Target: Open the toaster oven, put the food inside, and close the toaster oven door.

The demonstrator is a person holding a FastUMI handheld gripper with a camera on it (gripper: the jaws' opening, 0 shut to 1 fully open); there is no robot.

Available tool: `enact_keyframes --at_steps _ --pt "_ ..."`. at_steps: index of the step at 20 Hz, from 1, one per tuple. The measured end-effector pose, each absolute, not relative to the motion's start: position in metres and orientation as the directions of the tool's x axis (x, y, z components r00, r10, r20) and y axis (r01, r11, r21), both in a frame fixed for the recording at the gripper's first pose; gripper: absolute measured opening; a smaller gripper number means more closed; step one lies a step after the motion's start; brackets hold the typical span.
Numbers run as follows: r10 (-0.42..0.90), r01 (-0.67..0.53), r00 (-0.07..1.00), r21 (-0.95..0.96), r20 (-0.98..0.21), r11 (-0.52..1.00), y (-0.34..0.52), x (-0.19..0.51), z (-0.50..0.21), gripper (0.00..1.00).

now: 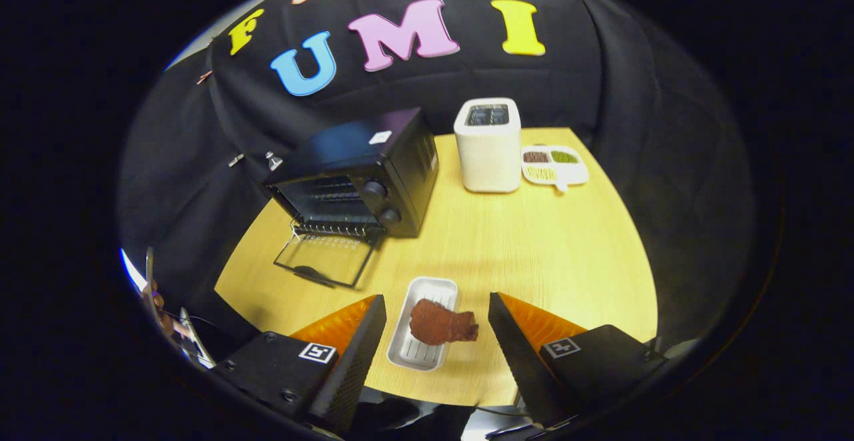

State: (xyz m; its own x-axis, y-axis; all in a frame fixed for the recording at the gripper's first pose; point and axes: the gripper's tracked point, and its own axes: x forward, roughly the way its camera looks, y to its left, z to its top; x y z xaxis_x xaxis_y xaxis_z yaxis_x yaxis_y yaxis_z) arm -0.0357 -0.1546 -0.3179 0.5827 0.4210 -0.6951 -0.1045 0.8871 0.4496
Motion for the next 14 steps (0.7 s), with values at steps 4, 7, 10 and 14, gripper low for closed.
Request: enact_keyframes --at_steps 4,7,10,14 --pt "0.535 -0.021 0.462 0.594 -0.708 0.804 -0.141 -0.043 -0.365 0.94" --pt "0.569 0.025 0.421 0.636 -0.707 0.772 -0.132 -0.040 -0.388 0.78" --pt "0.612 0.075 0.388 0.686 -0.689 0.724 -0.122 -0.038 -0.398 0.49" --pt "0.642 0.069 0.386 0.715 -0.662 0.696 -0.117 -0.038 -0.393 0.17"
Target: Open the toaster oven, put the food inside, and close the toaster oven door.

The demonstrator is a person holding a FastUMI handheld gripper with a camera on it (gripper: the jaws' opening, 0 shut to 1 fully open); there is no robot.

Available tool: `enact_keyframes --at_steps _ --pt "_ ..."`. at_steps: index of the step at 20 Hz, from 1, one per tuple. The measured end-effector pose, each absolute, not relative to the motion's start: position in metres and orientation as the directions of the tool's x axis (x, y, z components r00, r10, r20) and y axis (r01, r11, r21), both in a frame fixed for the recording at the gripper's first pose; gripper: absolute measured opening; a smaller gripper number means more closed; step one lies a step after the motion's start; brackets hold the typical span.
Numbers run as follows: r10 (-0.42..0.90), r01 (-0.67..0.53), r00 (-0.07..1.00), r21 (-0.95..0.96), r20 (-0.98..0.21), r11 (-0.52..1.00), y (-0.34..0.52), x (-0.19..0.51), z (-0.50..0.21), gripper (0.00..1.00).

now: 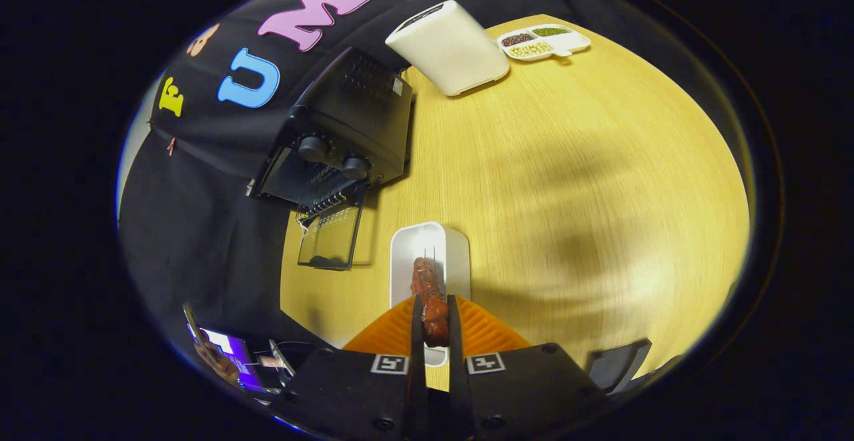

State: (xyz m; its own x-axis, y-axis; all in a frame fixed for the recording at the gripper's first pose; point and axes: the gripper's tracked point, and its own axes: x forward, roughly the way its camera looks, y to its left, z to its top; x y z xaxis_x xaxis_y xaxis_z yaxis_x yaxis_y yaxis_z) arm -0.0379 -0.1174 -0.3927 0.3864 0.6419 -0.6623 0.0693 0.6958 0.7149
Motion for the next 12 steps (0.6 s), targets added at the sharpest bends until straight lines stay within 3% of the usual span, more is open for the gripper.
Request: enact_keyframes --at_steps 12 --pt "0.549 -0.018 0.631 0.698 -0.548 0.716 -0.081 -0.022 -0.259 0.14"
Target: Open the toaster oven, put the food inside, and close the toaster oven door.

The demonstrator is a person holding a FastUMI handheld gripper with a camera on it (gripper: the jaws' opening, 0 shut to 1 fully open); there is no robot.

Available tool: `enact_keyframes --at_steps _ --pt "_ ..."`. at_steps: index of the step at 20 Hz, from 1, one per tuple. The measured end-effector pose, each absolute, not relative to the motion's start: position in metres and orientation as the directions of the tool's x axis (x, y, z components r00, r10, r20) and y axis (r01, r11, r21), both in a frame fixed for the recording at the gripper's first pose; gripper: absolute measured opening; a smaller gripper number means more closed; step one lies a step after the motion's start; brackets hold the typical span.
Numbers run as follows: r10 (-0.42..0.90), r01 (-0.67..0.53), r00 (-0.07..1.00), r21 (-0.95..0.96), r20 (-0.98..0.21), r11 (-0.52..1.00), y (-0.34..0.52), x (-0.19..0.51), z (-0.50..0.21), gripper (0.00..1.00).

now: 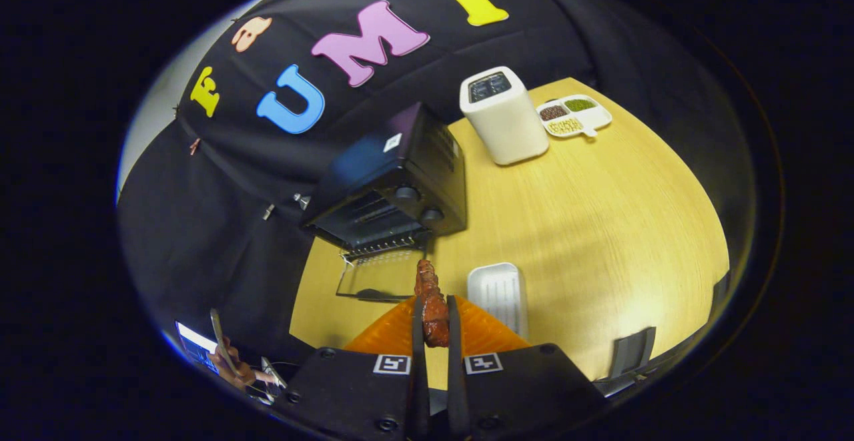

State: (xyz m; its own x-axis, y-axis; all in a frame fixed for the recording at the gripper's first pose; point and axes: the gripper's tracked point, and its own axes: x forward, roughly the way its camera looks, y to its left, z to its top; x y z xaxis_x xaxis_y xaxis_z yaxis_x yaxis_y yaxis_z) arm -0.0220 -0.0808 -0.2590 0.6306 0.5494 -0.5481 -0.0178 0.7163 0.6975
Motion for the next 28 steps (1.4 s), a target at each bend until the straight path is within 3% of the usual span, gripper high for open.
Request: enact_keyframes --at_steps 6,11,28 --pt "0.578 -0.096 0.655 0.706 -0.486 0.702 0.001 -0.031 -0.203 0.15" --pt "0.594 -0.108 0.647 0.713 -0.479 0.693 0.067 -0.021 -0.198 0.15" --pt "0.475 0.067 0.687 0.699 -0.550 0.712 0.119 0.042 -0.271 0.15"
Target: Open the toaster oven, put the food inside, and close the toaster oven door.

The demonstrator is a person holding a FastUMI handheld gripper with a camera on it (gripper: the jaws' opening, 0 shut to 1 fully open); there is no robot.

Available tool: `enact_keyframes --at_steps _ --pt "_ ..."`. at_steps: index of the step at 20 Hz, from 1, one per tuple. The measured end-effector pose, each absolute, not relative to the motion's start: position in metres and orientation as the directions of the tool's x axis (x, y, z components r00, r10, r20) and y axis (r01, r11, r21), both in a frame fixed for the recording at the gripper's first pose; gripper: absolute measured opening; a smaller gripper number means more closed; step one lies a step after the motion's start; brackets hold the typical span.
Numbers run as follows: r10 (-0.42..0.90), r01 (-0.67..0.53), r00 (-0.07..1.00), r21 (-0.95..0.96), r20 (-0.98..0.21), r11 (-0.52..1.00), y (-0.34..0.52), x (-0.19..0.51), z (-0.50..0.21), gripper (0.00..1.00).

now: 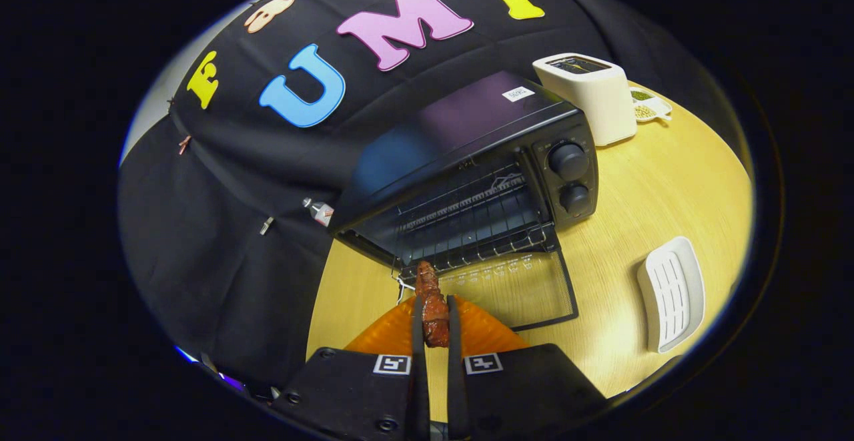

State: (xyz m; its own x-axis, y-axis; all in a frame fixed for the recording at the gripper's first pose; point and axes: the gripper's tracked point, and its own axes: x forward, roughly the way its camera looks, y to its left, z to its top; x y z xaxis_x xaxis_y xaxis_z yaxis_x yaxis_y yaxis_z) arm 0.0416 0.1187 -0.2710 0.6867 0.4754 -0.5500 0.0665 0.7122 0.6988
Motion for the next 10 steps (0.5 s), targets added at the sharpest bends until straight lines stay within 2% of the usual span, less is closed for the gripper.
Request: enact_keyframes --at_steps 10 --pt "0.413 0.141 0.724 0.704 -0.553 0.696 0.115 0.076 -0.290 0.14"
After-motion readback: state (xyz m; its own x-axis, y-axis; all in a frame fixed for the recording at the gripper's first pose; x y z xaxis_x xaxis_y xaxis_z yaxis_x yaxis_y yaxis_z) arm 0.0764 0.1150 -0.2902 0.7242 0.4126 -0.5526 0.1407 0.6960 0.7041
